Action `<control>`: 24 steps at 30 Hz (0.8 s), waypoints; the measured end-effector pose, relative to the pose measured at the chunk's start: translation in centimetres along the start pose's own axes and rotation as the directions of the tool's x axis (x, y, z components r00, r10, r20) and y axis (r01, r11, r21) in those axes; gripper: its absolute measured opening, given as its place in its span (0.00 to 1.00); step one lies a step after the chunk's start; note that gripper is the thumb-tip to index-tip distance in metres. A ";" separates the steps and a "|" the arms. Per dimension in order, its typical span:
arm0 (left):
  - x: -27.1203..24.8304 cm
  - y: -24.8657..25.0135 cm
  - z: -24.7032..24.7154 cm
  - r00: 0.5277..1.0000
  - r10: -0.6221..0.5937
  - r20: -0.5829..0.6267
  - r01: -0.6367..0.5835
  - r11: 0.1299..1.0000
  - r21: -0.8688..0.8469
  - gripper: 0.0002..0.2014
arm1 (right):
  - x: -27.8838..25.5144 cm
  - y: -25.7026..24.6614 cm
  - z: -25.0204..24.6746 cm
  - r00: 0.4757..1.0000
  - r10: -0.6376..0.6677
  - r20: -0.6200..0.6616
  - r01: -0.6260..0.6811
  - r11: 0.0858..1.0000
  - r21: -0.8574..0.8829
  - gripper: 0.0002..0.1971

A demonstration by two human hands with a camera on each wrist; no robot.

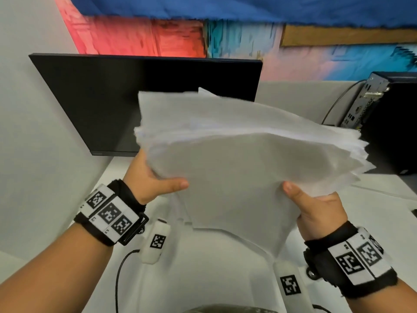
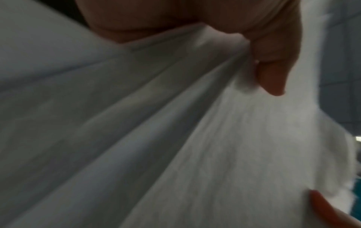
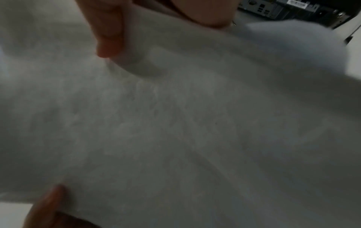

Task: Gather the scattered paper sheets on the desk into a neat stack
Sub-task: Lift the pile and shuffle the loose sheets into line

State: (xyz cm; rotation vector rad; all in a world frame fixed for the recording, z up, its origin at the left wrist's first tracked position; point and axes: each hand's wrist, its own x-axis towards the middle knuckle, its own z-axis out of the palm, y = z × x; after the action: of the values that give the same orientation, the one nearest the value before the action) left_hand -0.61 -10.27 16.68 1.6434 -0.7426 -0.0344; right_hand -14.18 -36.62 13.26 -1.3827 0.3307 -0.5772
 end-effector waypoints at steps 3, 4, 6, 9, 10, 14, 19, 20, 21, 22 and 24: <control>-1.2 -1.6 0.1 0.990 -0.114 0.083 0.113 0.994 0.010 0.32 | 0.3 0.8 0.5 0.984 0.013 0.176 -0.033 0.993 0.111 0.22; -1.4 -2.1 0.4 0.984 -0.153 0.089 0.151 0.988 0.033 0.35 | 0.4 1.3 0.5 0.980 0.034 0.198 -0.047 0.997 0.062 0.19; -1.5 -2.9 1.3 0.980 -0.190 0.065 0.183 0.977 0.109 0.38 | 0.5 1.6 1.0 0.984 0.046 0.174 -0.042 0.999 -0.024 0.16; -1.5 -2.8 3.0 0.989 -0.131 -0.063 0.141 0.971 0.193 0.21 | 0.7 1.4 1.8 0.996 0.056 0.062 -0.054 0.998 -0.022 0.14; -1.5 -2.2 3.4 0.988 -0.101 -0.119 0.120 0.978 0.171 0.17 | 0.7 1.1 1.9 0.998 0.052 0.045 -0.052 0.999 -0.001 0.13; -1.8 0.6 3.4 0.985 0.021 -0.170 0.003 0.990 0.140 0.15 | 0.6 -0.2 1.6 0.995 -0.035 0.094 0.027 0.996 0.083 0.10; -1.4 0.6 2.3 0.993 0.019 -0.114 -0.010 0.997 0.080 0.30 | 1.7 0.3 0.4 0.964 -0.007 0.267 -0.011 0.998 0.068 0.30; -1.0 0.0 2.1 0.993 0.007 -0.120 0.002 0.997 0.074 0.34 | 2.0 0.5 0.3 0.964 0.008 0.266 -0.027 0.997 0.067 0.29; -0.5 -0.6 1.8 0.992 -0.010 -0.128 0.019 0.998 0.066 0.38 | 2.3 0.6 0.2 0.966 0.021 0.257 -0.040 0.997 0.069 0.26; -0.1 -1.0 1.6 0.991 -0.025 -0.130 0.033 0.998 0.054 0.42 | 2.4 0.6 0.1 0.962 0.031 0.270 -0.054 0.995 0.080 0.24; 0.7 -1.6 1.1 0.993 -0.075 -0.095 0.076 0.997 0.007 0.50 | 2.7 0.4 -0.1 0.930 0.054 0.363 -0.105 0.987 0.124 0.22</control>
State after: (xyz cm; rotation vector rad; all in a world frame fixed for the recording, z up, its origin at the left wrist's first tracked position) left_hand 0.16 -11.57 15.29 1.6709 -0.6093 -0.0058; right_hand -11.96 -38.18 13.18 -1.3003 0.0482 -0.2656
